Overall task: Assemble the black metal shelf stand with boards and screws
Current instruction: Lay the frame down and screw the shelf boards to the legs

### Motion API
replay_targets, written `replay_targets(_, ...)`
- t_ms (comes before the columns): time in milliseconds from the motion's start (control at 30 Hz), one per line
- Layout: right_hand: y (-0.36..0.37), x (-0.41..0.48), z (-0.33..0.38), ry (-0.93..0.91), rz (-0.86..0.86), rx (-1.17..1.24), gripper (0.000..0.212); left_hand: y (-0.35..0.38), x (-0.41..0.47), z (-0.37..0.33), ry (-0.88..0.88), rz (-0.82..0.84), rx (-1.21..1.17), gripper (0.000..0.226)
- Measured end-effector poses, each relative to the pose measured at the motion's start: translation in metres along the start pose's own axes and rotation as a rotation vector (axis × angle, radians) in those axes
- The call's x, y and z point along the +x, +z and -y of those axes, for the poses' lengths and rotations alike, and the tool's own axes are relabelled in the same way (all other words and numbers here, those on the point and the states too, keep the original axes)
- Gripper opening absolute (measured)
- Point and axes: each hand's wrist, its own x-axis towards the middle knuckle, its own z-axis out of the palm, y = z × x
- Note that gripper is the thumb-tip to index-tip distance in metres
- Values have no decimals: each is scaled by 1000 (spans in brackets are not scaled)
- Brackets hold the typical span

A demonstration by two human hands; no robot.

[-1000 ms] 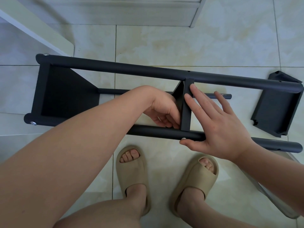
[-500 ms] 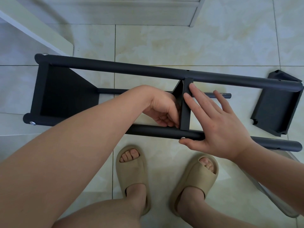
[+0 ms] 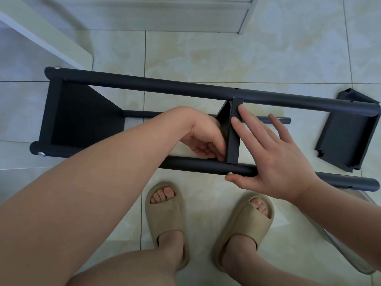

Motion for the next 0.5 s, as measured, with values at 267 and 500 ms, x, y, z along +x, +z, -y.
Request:
replay_targets(267, -2, 1, 1, 5, 11, -6, 100, 2, 1, 0, 35, 0, -23, 12)
replay_targets(500, -2, 0, 1, 9, 17, -2, 101, 1, -3, -4, 37, 6, -4, 21)
